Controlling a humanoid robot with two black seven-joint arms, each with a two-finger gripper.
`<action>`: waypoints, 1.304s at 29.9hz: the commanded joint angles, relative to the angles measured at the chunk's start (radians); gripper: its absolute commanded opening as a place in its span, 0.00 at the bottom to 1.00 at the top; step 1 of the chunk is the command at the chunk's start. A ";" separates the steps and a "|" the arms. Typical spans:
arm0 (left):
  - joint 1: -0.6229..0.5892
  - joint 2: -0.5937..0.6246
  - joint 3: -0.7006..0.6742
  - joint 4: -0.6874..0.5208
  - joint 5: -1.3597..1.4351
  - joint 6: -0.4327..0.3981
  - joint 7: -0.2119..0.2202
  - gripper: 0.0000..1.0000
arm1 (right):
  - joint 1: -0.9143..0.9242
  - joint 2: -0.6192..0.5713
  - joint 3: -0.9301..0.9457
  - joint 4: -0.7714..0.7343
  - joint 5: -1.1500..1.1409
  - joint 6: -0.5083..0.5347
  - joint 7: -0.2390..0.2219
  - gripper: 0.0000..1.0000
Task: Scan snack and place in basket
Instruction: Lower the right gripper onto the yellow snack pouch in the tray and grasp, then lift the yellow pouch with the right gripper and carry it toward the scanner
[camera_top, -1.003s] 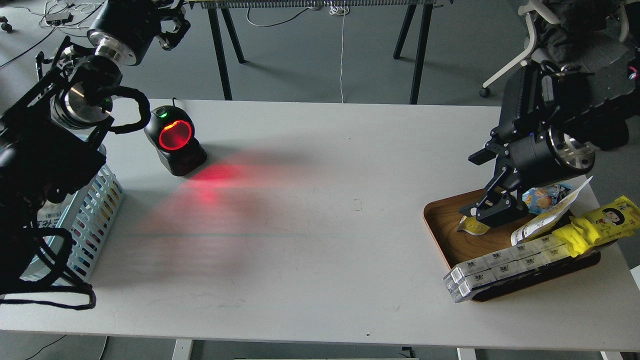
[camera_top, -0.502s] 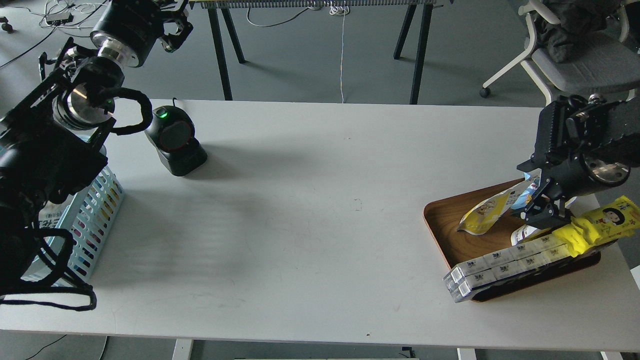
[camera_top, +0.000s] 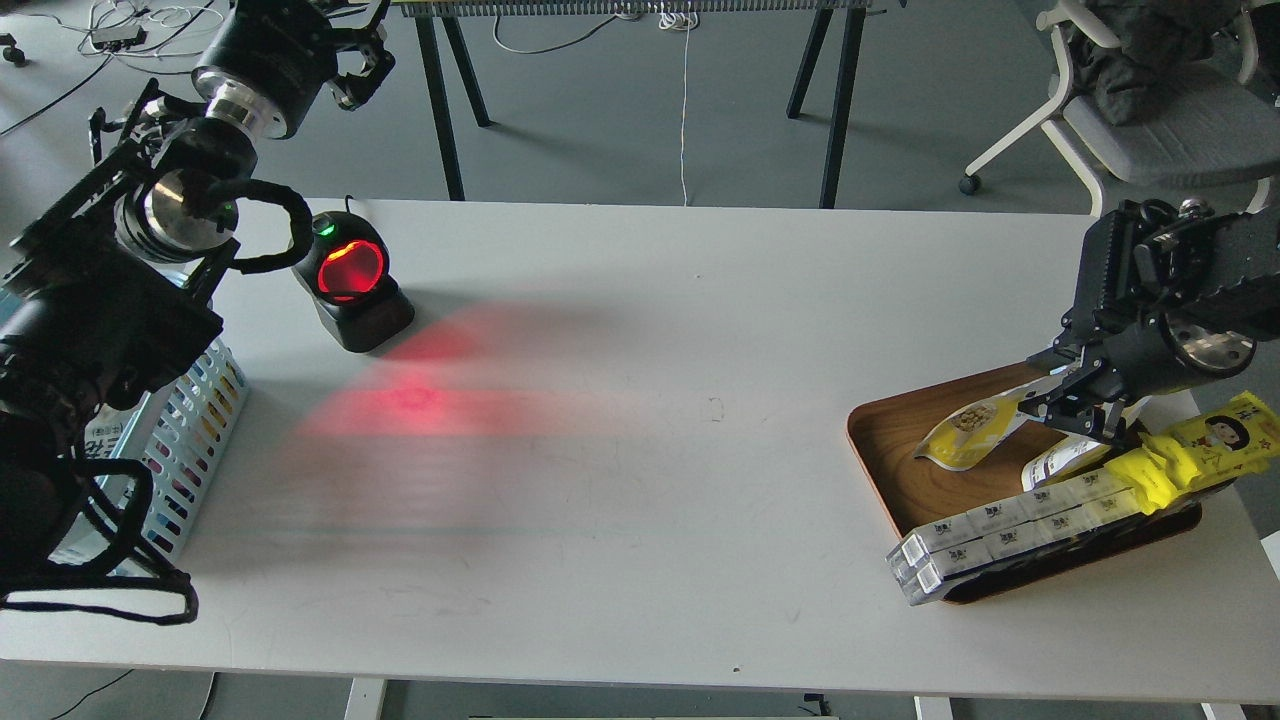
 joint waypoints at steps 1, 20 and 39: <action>0.000 0.001 0.000 0.000 0.000 0.000 -0.001 1.00 | -0.017 0.005 0.011 -0.013 0.005 -0.006 0.000 0.34; 0.006 0.001 0.000 0.001 0.000 0.000 0.001 1.00 | -0.094 0.041 0.074 -0.084 0.054 -0.067 0.000 0.00; 0.005 0.012 0.000 0.000 0.000 0.000 0.002 1.00 | 0.020 0.009 0.072 0.008 0.054 -0.073 0.000 0.00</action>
